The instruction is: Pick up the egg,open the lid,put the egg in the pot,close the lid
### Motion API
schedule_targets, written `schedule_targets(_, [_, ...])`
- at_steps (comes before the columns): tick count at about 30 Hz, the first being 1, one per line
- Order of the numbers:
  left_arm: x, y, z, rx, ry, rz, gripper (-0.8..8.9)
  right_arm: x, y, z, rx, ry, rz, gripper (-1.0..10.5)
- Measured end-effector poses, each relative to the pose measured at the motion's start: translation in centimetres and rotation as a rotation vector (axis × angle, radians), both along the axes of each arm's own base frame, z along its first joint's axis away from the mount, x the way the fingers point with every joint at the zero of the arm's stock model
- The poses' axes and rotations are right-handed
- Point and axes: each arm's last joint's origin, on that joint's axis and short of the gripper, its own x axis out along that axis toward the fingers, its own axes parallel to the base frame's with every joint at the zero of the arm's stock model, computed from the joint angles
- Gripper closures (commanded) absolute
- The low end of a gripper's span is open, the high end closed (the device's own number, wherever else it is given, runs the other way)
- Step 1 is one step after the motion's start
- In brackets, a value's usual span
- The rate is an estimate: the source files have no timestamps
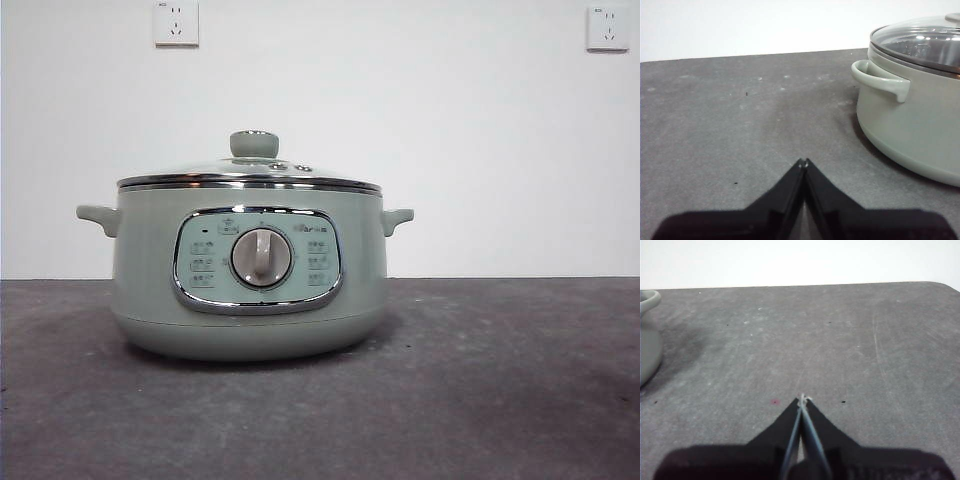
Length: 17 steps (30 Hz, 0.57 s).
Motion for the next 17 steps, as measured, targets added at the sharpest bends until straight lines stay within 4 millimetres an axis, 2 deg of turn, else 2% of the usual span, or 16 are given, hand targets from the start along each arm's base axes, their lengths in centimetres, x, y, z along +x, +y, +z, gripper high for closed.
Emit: schedule_targets(17, [0.04, 0.00, -0.06, -0.001, 0.008, 0.000, 8.17, 0.00, 0.00, 0.00, 0.000, 0.000, 0.000, 9.5])
